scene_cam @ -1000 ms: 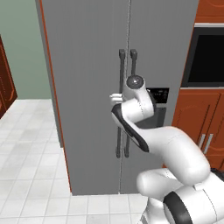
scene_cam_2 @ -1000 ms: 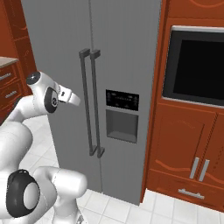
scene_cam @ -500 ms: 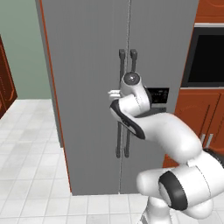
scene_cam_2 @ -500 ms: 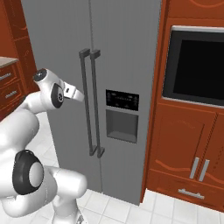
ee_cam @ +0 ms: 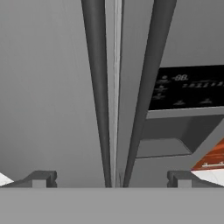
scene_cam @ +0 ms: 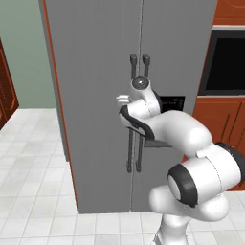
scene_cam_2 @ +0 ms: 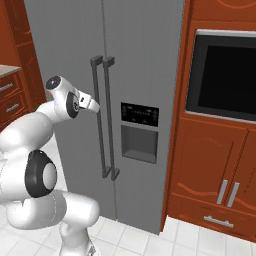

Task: Retrieve the fish from the fridge and place it on the saucepan with marinade on the stove.

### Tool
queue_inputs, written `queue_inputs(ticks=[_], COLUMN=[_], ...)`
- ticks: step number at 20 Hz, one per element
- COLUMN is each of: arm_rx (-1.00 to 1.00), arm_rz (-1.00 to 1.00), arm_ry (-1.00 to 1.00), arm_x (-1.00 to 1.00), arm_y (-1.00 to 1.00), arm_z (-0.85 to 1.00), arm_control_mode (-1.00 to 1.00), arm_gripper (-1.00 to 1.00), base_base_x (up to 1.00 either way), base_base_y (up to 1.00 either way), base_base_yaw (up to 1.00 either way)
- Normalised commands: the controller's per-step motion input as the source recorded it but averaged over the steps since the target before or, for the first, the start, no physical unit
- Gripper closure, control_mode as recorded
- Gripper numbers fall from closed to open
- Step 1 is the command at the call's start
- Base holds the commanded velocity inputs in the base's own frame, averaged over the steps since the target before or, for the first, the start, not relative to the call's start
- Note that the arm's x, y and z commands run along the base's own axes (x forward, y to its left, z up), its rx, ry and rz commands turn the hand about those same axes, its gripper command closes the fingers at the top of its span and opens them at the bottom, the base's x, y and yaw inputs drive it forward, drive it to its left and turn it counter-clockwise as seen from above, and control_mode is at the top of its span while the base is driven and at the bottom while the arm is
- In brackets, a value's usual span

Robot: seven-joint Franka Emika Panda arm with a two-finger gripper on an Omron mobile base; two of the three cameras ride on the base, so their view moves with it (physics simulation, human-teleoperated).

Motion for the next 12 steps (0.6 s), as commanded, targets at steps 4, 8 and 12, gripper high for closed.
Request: queue_inputs(ticks=[4, 8, 12], arm_rx=[0.0, 0.0, 0.0], arm_rz=[0.0, 0.0, 0.0], arm_ry=[0.0, 0.0, 0.0], arm_x=[0.4, 0.41, 0.45], arm_y=[0.0, 0.0, 0.0], arm_z=[-0.07, -0.1, -0.14], arm_control_mode=[-1.0, -1.0, -1.0], arm_gripper=[-1.0, -1.0, -1.0], base_base_x=[0.0, 0.0, 0.0], base_base_y=[0.0, 0.0, 0.0], base_base_yaw=[0.0, 0.0, 0.0])
